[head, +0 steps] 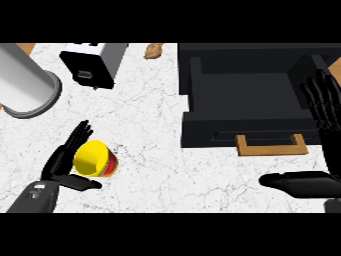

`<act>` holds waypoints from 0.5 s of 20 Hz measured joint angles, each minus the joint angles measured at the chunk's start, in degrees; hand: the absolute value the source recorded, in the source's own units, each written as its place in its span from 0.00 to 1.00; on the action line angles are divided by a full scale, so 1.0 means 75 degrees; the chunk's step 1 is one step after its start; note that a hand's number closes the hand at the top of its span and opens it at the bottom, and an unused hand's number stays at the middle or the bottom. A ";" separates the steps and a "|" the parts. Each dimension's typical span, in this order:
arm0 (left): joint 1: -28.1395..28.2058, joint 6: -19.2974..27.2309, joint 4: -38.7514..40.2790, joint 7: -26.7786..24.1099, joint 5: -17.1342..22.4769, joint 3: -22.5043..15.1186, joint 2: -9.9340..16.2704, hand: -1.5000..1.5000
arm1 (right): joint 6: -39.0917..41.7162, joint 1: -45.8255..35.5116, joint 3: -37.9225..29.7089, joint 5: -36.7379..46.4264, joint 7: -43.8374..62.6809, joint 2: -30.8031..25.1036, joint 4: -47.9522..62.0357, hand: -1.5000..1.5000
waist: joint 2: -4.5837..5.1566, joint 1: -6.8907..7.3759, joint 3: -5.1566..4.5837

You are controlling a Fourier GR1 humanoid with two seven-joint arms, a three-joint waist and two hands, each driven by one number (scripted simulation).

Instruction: Pick up the cup, place it into the drawer and close the drawer

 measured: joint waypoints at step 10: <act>-0.0282 -0.0459 0.0070 0.0153 0.0191 -0.0026 -0.0283 0.00 | 0.0064 -0.0075 -0.0039 -0.0057 0.0033 -0.0019 0.0116 0.00 | 0.0005 -0.0007 -0.0003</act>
